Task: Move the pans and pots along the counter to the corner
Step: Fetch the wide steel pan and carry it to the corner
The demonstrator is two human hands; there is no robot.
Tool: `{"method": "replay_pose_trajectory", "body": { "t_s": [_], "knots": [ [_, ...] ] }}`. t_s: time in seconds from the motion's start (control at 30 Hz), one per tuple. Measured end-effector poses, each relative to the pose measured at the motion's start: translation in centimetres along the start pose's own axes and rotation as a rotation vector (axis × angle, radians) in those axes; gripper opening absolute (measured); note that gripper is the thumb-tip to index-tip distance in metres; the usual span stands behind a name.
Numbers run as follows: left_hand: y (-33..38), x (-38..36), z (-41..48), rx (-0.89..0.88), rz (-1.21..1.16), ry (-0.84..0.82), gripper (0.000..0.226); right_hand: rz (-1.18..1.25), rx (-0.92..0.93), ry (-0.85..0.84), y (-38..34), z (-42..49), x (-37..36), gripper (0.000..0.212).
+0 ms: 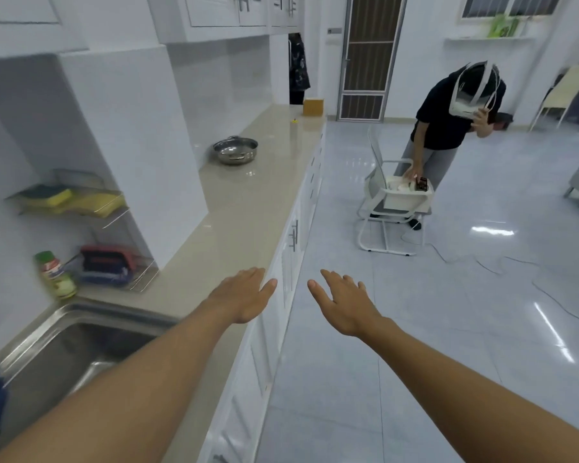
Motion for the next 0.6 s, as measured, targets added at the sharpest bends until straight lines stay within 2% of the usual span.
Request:
{"method": "replay_pose_trajectory", "body": {
  "t_s": [0.3,0.6],
  "knots": [
    [0.4,5.8,17.2,-0.045,0.013,0.004,0.07,0.024,-0.039,0.02,2.8,15.2,4.5,0.082],
    [1.3,7.9,32.3,-0.025,0.032,-0.017,0.074,0.016,-0.021,0.006,7.4,29.6,7.4,0.08]
  ]
}}
Point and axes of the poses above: each hand's wrist, its own z-axis towards the middle knuckle, its own x-axis out of the back of the hand, y = z × x, the point moved 1 cm from there along z, towards the middle knuckle, and after that the axes turned 6 degrees about -z, right-handed, at the moved point
